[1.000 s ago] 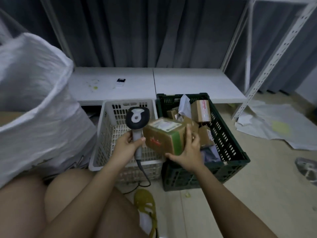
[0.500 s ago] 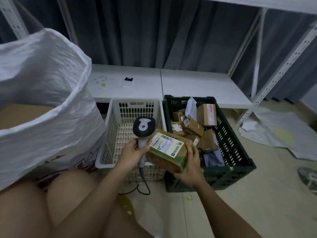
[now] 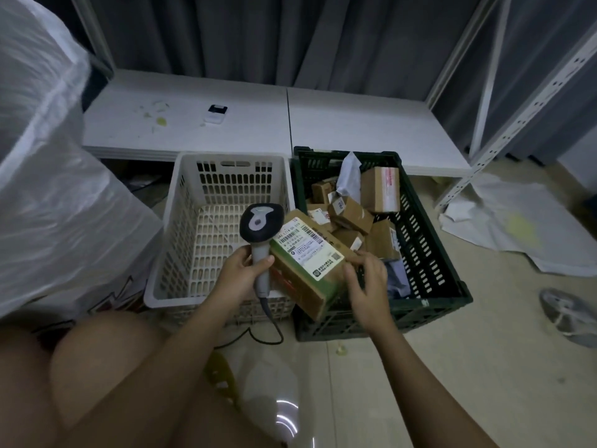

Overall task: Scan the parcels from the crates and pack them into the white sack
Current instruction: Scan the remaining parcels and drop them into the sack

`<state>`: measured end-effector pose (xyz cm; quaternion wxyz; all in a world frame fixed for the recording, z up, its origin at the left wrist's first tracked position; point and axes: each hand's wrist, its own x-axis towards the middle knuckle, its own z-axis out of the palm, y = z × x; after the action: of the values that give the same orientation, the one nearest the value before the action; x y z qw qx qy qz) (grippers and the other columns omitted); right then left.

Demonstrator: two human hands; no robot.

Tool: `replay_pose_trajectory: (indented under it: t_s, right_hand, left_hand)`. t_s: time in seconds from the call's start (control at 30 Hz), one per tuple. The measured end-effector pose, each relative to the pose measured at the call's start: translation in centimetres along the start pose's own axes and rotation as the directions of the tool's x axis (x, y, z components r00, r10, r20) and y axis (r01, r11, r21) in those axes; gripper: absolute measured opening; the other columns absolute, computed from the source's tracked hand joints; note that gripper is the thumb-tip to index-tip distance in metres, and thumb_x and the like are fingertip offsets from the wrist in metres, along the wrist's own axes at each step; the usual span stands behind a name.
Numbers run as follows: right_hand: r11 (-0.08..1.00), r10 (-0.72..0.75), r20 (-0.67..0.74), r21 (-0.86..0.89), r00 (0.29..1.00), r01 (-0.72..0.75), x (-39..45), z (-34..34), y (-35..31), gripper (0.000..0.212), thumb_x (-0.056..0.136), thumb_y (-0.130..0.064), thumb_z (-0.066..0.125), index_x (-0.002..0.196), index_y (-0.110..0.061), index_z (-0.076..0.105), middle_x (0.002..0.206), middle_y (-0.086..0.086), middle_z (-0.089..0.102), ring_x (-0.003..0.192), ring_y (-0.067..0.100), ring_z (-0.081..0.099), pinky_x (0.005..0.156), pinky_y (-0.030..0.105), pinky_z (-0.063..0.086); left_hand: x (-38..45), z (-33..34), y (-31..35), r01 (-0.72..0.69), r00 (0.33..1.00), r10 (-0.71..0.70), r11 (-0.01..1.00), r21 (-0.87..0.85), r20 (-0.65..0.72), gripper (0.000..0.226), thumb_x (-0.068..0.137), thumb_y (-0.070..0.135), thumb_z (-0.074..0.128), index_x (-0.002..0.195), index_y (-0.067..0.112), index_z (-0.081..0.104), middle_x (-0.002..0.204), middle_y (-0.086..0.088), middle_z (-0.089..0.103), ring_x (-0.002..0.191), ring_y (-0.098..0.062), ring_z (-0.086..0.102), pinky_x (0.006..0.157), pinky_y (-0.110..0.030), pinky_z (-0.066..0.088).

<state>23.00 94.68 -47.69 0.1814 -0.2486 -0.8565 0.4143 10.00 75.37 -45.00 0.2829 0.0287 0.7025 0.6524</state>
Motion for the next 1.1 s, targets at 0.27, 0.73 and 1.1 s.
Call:
replay_pose_trajectory:
  t_s: [0.27,0.73,1.1]
  right_hand:
    - [0.942,0.305,0.442,-0.010,0.843,-0.336,7.7,0.1,-3.9,0.045,0.090,-0.026,0.062,0.131,-0.022,0.044,0.100,-0.002,0.057,0.082,0.011,0.057,0.063,0.028,0.043]
    - [0.806,0.433,0.614,0.065,0.660,-0.589,9.9,3.5,-1.5,0.103,0.055,-0.088,0.062,0.137,-0.028,0.046,0.123,0.003,0.066,0.108,0.027,0.066,0.097,0.051,0.049]
    - [0.805,0.220,0.206,0.514,0.954,-0.297,7.9,-1.4,-4.9,0.093,0.081,-0.019,0.076,0.149,-0.041,0.016,0.135,0.004,0.049,0.120,0.023,0.055,0.086,0.039,0.055]
  left_hand:
    - [0.8,-0.2,-0.9,0.041,0.999,-0.042,0.996,-0.078,-0.016,0.015,0.090,0.011,0.061,0.104,0.016,0.063,0.105,-0.002,0.068,0.095,-0.015,0.065,0.075,-0.026,0.052]
    - [0.4,-0.9,-0.8,0.099,0.994,-0.106,0.977,-0.190,-0.027,0.014,0.093,0.010,0.057,0.105,0.015,0.063,0.099,0.000,0.070,0.087,-0.015,0.066,0.075,-0.031,0.053]
    - [-0.6,-1.4,1.4,0.017,1.000,-0.011,0.973,-0.232,0.027,0.024,0.092,0.011,0.058,0.115,0.012,0.063,0.110,0.000,0.070,0.103,-0.017,0.065,0.088,-0.034,0.052]
